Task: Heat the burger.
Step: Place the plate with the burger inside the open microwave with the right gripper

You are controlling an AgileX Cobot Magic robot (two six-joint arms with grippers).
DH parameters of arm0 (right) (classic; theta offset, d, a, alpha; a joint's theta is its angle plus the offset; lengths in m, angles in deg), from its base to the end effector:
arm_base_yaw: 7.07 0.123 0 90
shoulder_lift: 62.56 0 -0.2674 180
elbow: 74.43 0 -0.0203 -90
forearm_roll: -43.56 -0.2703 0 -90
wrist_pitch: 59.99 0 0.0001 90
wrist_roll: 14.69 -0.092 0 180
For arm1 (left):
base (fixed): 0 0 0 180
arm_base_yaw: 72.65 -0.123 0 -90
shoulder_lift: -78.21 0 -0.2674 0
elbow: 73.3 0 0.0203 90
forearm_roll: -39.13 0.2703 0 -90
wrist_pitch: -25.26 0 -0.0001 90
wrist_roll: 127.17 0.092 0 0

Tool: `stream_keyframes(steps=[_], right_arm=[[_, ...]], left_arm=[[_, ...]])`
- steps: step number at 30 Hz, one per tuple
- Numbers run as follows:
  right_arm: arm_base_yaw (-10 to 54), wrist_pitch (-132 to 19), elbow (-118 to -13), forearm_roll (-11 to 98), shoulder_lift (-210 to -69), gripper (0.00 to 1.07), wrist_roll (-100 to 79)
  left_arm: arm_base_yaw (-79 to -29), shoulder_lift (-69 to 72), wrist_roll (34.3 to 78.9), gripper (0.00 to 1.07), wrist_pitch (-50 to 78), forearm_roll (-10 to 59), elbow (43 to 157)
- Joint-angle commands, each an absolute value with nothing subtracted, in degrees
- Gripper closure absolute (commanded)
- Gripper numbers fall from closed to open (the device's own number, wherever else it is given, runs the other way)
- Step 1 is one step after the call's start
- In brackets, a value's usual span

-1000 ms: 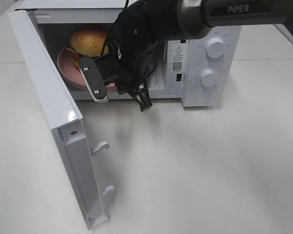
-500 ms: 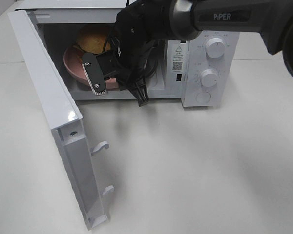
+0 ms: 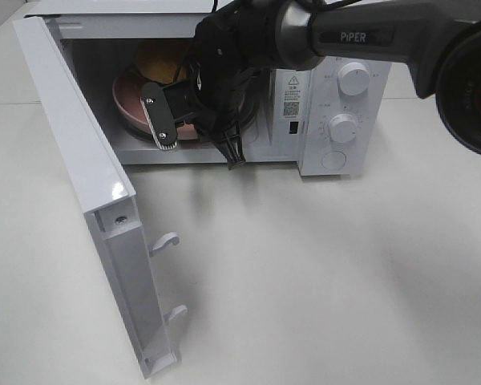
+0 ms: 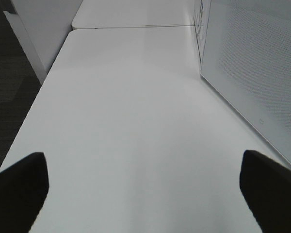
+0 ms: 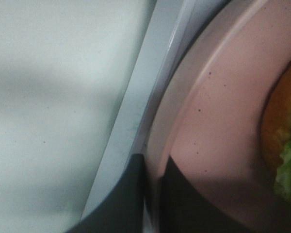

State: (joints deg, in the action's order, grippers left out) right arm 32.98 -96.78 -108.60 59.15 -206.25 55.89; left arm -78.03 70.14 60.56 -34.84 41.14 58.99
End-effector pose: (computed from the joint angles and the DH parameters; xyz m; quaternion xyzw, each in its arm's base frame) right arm 0.4142 0.3288 0.1355 -0.8255 0.4735 -0.1810 0.2482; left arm 0.0296 0.0056 0.2891 0.0167 0.8472 0.0780 0.5253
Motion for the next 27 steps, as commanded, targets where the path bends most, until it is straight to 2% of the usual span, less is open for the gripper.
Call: stream_keyframes(steps=[1, 27], right_arm=[[32.3, -93.1, -110.8, 59.6, -206.5, 1.07, 55.6], [32.3, -94.0, -114.1, 59.2, -209.1, 1.07, 54.7]], left_arm=[[-78.0, 71.3, 60.4, 0.01, -34.4, 41.3, 58.9], [-78.0, 71.3, 60.4, 0.01, -34.4, 41.3, 58.9]])
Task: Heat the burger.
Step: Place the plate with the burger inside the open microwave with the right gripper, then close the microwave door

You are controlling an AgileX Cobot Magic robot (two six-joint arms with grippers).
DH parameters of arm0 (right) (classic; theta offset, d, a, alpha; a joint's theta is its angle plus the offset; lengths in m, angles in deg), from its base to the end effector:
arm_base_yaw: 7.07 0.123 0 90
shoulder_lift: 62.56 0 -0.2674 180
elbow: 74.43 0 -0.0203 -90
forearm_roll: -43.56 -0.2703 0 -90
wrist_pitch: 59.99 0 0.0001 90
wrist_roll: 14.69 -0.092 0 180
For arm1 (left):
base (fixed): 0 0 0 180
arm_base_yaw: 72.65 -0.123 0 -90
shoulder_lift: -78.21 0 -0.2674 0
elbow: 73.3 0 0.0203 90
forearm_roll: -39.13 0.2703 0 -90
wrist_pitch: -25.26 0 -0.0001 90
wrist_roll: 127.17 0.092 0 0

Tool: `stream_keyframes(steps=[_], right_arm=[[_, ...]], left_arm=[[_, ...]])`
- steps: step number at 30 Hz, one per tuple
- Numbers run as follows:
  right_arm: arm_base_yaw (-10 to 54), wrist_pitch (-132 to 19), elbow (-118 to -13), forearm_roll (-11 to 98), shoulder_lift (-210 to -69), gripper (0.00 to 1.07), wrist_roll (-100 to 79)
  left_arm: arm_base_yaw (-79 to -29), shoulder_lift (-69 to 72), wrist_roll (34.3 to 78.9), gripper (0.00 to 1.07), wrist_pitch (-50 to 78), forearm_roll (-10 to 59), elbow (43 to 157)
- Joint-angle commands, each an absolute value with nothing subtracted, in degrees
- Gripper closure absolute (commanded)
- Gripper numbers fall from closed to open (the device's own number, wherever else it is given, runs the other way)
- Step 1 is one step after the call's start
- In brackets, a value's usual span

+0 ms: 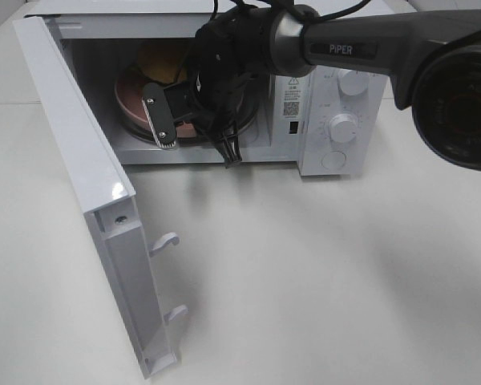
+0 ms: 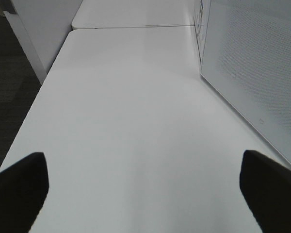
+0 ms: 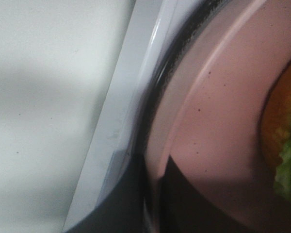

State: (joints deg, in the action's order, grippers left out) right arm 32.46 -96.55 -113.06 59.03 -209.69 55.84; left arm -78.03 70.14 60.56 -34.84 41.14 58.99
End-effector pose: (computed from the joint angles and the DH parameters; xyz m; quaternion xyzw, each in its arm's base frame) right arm 0.4263 0.3328 0.1280 -0.8199 0.4770 -0.1845 0.2575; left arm 0.0296 0.0056 0.2891 0.0167 0.8472 0.0780 0.5253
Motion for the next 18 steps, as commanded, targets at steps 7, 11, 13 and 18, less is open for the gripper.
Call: stream_keyframes(steps=[7, 11, 13, 18], right_arm=[[32.3, -93.7, -114.1, 57.7, -209.1, 1.0, 52.6], [32.3, -93.0, -114.1, 57.0, -209.1, 0.9, 52.4], [32.3, -93.2, -114.1, 56.6, -208.8, 0.67, 52.4], [32.5, -96.7, -114.1, 56.2, -208.2, 0.41, 52.4]], left_arm=[[-78.0, 71.3, 60.4, 0.01, -34.4, 41.3, 58.9], [-78.0, 71.3, 60.4, 0.01, -34.4, 41.3, 58.9], [-78.0, 71.3, 60.4, 0.01, -34.4, 41.3, 58.9], [-78.0, 71.3, 60.4, 0.01, -34.4, 41.3, 58.9]])
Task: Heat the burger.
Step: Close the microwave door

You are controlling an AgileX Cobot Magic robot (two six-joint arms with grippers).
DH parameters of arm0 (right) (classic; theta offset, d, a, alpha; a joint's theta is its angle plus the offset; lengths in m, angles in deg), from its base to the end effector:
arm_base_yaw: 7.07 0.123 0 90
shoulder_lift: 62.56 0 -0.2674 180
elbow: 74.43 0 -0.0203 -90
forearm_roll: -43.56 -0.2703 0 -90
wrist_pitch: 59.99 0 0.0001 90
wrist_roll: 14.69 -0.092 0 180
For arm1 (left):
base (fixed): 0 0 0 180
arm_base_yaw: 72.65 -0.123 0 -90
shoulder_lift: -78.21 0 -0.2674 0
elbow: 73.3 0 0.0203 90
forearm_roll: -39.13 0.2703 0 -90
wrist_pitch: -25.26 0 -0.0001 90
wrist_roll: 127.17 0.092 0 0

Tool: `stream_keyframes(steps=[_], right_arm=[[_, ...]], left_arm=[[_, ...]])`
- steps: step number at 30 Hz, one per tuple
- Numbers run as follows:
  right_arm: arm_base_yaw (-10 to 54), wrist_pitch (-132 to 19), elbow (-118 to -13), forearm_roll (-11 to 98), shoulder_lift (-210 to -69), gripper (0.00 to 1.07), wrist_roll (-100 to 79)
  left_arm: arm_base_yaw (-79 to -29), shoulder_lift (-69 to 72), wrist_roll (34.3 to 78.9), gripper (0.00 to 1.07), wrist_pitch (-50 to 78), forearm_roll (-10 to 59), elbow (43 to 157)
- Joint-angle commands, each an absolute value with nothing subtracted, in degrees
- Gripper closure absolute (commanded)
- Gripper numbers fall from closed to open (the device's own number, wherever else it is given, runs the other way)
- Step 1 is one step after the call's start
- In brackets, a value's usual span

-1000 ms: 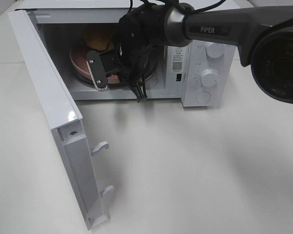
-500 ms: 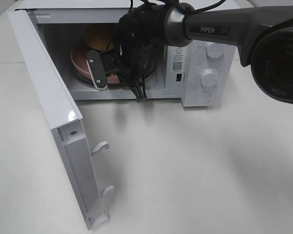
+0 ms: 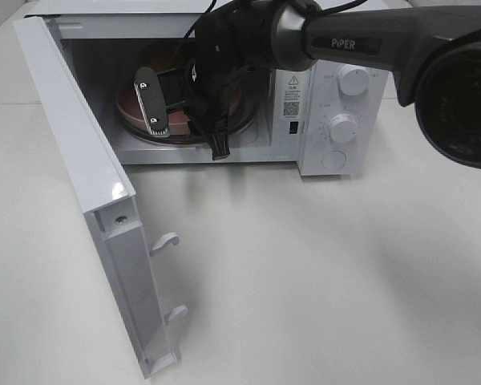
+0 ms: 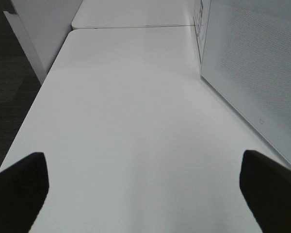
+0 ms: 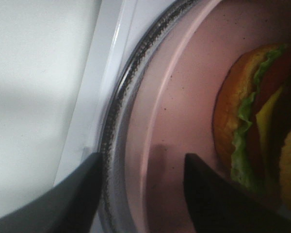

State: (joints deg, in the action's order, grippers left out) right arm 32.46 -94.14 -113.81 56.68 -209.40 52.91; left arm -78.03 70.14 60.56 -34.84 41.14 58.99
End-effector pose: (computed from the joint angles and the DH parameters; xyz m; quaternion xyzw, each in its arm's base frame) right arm 0.4280 0.3380 0.1366 -0.7953 0.5023 -0.1681 0.2947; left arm 0.0296 0.0056 0.2891 0.0167 0.8472 0.0780 0.5253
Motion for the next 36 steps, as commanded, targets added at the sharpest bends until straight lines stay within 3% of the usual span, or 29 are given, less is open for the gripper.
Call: stream_keyframes(steps=[1, 3, 6, 36], right_arm=[[32.5, -96.7, -114.1, 56.2, -208.2, 0.41, 52.4], [32.5, -99.0, -114.1, 56.2, -207.9, 0.32, 52.4], [32.5, -100.6, -114.1, 55.8, -207.3, 0.29, 52.4], [32.5, -111.8, -114.1, 51.8, -205.1, 0.31, 52.5]], left_arm=[[-78.0, 71.3, 60.4, 0.01, -34.4, 41.3, 58.9], [-78.0, 71.3, 60.4, 0.01, -34.4, 41.3, 58.9], [-78.0, 71.3, 60.4, 0.01, -34.4, 41.3, 58.9], [-78.0, 71.3, 60.4, 0.01, -34.4, 41.3, 58.9]])
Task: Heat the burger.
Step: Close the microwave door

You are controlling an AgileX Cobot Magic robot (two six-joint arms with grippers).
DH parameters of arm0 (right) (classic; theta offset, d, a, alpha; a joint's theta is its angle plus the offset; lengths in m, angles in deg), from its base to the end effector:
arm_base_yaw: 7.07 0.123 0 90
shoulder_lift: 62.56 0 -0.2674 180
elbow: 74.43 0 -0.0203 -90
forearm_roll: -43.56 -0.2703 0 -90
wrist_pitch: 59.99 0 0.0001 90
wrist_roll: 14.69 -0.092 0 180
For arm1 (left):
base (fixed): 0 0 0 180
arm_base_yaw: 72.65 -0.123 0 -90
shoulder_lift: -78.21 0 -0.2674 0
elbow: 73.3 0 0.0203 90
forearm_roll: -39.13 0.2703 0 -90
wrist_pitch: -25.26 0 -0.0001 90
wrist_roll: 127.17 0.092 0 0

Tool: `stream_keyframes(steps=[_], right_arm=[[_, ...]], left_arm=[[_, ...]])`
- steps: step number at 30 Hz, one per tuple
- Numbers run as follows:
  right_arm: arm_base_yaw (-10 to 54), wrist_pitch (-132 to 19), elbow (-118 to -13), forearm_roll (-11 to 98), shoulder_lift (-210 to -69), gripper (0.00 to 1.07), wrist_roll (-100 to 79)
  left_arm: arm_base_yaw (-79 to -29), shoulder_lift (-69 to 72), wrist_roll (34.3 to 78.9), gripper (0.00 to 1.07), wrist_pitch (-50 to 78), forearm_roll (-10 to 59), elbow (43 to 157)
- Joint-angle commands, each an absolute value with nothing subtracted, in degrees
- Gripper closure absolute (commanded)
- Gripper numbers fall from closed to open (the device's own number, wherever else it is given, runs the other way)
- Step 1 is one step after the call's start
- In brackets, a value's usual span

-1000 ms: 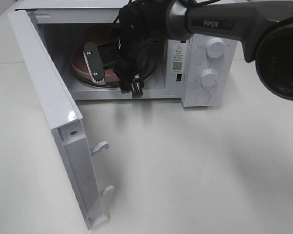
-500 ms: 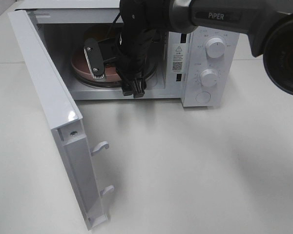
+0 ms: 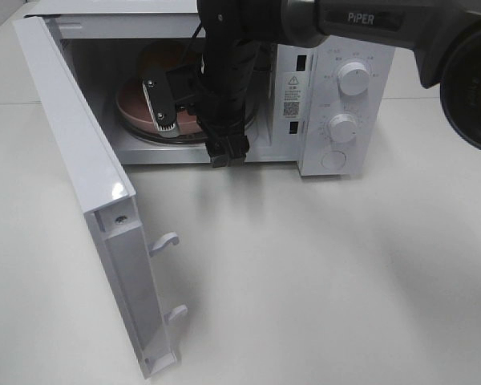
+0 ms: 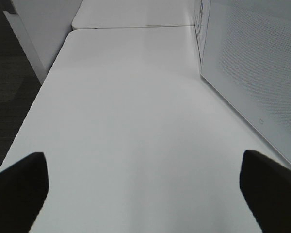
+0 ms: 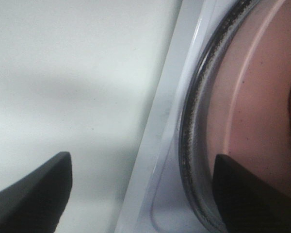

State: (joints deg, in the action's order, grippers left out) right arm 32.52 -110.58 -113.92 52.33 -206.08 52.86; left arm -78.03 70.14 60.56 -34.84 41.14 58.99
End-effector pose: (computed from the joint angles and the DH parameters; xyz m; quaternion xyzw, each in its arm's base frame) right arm 0.4090 0.3241 0.1538 -0.8030 0.5500 -0.1192 0.1960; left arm 0.0296 0.0056 0.2891 0.0167 0.8472 0.0780 0.5253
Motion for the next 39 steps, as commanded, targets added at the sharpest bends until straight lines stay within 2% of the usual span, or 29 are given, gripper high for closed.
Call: stream_keyframes(steps=[1, 30, 39], right_arm=[[32.5, -112.2, -114.1, 51.8, -204.8, 0.31, 52.6], [31.8, -124.7, -114.0, 49.8, -202.0, 0.31, 54.2], [31.7, -124.3, -103.2, 48.7, -195.5, 0.31, 54.1]], left_arm=[[-78.0, 71.3, 60.4, 0.01, -34.4, 41.3, 58.9], [-78.0, 71.3, 60.4, 0.01, -34.4, 41.3, 58.9], [-78.0, 71.3, 60.4, 0.01, -34.4, 41.3, 58.9]])
